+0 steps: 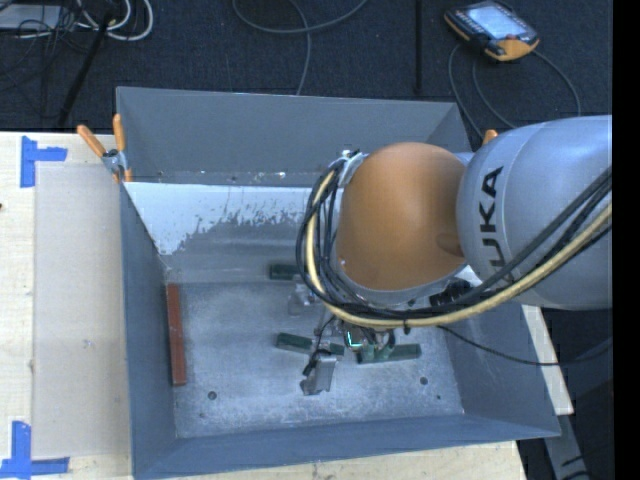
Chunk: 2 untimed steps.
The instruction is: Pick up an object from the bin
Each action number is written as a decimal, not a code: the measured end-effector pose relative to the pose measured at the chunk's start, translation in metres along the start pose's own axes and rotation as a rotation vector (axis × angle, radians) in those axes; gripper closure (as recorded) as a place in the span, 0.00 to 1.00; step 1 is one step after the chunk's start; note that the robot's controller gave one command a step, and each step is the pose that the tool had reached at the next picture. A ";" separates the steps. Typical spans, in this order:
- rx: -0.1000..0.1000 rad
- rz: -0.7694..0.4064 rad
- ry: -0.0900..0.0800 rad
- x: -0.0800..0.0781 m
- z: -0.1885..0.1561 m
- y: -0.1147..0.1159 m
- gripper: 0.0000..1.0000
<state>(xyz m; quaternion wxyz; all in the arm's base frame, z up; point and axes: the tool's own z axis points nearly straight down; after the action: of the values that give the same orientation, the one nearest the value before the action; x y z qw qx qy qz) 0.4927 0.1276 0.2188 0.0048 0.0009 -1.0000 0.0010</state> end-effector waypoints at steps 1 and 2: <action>-0.002 0.004 -0.008 -0.002 -0.004 -0.001 0.00; -0.003 0.046 -0.013 -0.021 0.074 -0.010 0.00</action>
Offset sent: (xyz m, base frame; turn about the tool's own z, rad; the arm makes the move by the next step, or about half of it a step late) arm 0.0351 -0.0205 -0.1488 0.0926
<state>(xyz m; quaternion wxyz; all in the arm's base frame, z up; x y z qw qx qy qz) 0.5128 0.1177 0.1450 -0.0015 -0.0221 -0.9998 -0.0005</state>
